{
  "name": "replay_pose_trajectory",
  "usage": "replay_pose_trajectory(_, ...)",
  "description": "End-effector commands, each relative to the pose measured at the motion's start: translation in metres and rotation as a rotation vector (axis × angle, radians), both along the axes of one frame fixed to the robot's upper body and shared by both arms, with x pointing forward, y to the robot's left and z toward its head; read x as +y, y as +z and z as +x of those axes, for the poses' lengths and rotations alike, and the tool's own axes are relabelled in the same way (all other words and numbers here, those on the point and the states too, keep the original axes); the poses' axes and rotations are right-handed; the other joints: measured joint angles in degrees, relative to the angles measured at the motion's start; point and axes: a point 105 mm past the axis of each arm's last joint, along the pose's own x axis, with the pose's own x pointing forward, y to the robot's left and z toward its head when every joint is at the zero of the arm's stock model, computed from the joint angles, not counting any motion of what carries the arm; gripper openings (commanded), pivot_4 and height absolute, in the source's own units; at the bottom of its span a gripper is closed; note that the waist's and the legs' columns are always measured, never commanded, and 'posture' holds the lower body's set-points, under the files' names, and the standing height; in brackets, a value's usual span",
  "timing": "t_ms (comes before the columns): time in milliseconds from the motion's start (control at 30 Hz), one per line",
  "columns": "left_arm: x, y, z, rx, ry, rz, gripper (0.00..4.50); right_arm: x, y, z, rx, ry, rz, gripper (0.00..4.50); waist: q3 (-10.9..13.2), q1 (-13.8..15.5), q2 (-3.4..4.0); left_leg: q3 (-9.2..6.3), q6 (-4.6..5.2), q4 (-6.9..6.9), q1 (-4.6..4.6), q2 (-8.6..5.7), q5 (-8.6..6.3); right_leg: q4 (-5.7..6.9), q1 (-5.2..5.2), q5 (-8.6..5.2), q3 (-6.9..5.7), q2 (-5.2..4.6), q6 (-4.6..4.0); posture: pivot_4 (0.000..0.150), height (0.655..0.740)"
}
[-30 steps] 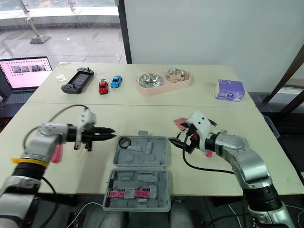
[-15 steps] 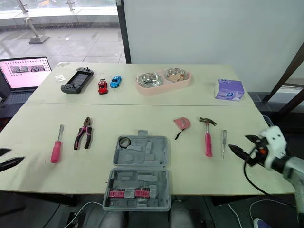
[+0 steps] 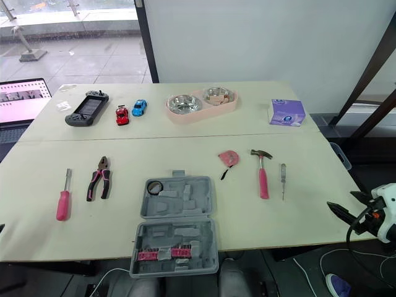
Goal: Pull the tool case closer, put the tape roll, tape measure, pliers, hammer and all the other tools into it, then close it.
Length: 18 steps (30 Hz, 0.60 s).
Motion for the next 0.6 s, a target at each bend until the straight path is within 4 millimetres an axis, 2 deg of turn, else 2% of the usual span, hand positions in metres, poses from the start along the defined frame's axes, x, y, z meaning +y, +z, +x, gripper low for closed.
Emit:
replay_pose_trajectory(33,-0.002,0.009,0.002,-0.049,0.001,0.0,4.45,0.005,0.012,0.005,-0.046,0.019,-0.016,4.5,0.0,0.0,0.01,0.0,0.0,-0.01,0.0,0.0,0.0,0.0,0.0,0.0,0.0,0.0,0.0,0.15,0.7387)
replay_pose_trajectory(233,-0.04,0.007,0.023,-0.073,-0.107,-0.038,4.45,0.026,0.02,0.008,-0.046,0.06,0.0,4.5,0.0,0.2,-0.02,0.0,0.0,-0.02,-0.01,0.0,0.0,0.02,0.03,0.01,0.01,0.0,-0.01,0.15,0.7387)
replay_pose_trajectory(300,-0.056,0.01,0.032,-0.089,-0.15,-0.06,4.45,0.041,0.025,0.011,-0.052,0.084,0.014,4.5,0.0,0.3,-0.02,0.0,0.0,0.04,-0.01,0.0,0.0,0.02,0.06,0.01,0.01,0.0,-0.01,0.15,0.7387)
replay_pose_trajectory(467,-0.119,0.021,0.063,-0.155,-0.32,-0.138,4.45,0.092,0.038,0.025,-0.064,0.163,0.049,4.5,0.0,0.2,-0.02,-0.01,0.0,0.11,-0.01,0.0,0.0,0.01,0.1,0.03,0.02,0.0,-0.04,0.15,0.7387)
replay_pose_trajectory(600,-0.168,0.021,0.071,-0.151,-0.447,-0.189,4.45,0.13,0.039,0.032,-0.057,0.244,0.054,4.5,0.0,0.2,-0.05,-0.01,0.18,0.1,-0.01,-0.01,0.11,0.01,0.13,0.06,0.04,0.01,-0.08,0.15,0.7387)
